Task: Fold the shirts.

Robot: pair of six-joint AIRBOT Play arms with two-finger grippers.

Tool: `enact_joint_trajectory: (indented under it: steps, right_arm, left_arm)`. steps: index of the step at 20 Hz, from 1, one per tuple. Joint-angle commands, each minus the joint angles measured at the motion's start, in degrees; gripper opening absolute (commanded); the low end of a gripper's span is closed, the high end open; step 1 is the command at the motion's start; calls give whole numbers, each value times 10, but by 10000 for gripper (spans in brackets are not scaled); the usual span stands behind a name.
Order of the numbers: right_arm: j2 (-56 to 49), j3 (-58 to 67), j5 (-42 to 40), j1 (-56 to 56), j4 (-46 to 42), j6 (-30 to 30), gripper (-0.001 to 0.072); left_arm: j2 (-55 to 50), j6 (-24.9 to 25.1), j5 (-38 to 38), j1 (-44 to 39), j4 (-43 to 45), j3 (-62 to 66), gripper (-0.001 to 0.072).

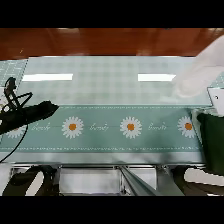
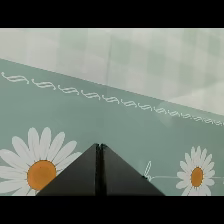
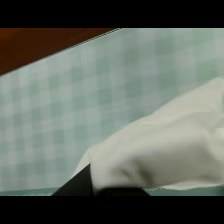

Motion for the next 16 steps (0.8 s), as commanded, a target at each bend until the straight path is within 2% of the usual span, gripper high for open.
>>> enact_joint_trajectory:
  steps: [1, 9, 12, 16]
  right_arm:
    - [8, 2, 33, -142, 79, 2, 28]
    - [19, -63, 115, -296, 76, -36, 28]
    - [59, -117, 116, -345, 0, -52, 28]
    - [163, -289, 116, -434, -84, -53, 29]
  left_arm:
    - [0, 1, 7, 0, 0, 1, 24]
    - [0, 0, 83, 0, 0, 1, 25]
    - [0, 0, 108, 1, 0, 1, 25]
    - [0, 0, 169, 1, 0, 1, 25]
